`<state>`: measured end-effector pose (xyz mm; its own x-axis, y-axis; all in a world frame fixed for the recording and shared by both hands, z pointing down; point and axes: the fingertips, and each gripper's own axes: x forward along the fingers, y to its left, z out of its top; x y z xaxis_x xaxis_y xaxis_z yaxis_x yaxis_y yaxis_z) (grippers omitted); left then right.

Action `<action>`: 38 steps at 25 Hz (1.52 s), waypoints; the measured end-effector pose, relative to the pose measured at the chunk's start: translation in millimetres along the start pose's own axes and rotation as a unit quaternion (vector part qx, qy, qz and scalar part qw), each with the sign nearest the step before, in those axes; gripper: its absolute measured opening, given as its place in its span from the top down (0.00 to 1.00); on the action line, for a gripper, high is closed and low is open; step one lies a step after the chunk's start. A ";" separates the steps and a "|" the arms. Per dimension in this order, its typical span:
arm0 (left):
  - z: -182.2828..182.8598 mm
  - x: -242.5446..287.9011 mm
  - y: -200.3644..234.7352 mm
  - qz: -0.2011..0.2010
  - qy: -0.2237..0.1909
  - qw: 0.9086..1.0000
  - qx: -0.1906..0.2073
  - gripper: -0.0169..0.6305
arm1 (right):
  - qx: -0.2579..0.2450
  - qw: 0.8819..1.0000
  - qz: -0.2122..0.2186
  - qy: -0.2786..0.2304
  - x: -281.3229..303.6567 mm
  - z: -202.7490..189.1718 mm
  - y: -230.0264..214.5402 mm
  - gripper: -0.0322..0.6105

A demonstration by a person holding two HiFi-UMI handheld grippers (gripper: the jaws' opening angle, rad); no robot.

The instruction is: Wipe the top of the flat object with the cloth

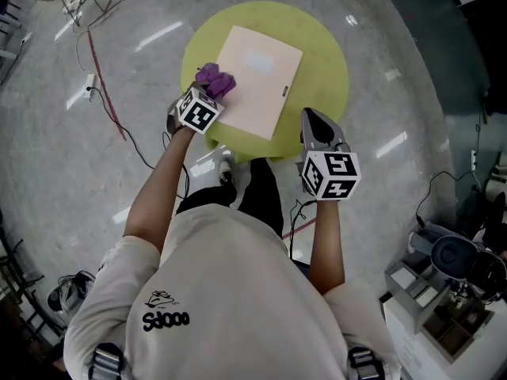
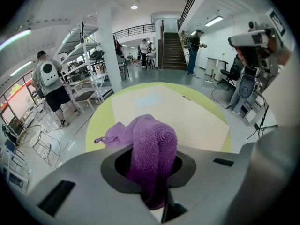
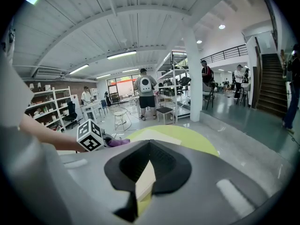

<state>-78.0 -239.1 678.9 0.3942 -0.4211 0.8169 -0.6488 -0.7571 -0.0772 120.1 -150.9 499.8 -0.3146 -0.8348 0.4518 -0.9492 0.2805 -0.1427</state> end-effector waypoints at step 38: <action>5.3 -1.0 -104.5 -0.108 -0.001 0.993 0.056 0.87 | -0.005 1.000 -0.014 0.015 -14.2 -17.5 -4.6 0.93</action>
<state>-7.1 -162.2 683.1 0.5167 -0.2443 0.8205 -0.4727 -0.8805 0.0355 129.1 -132.0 509.5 -0.2865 -0.8284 0.4814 -0.9577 0.2612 -0.1207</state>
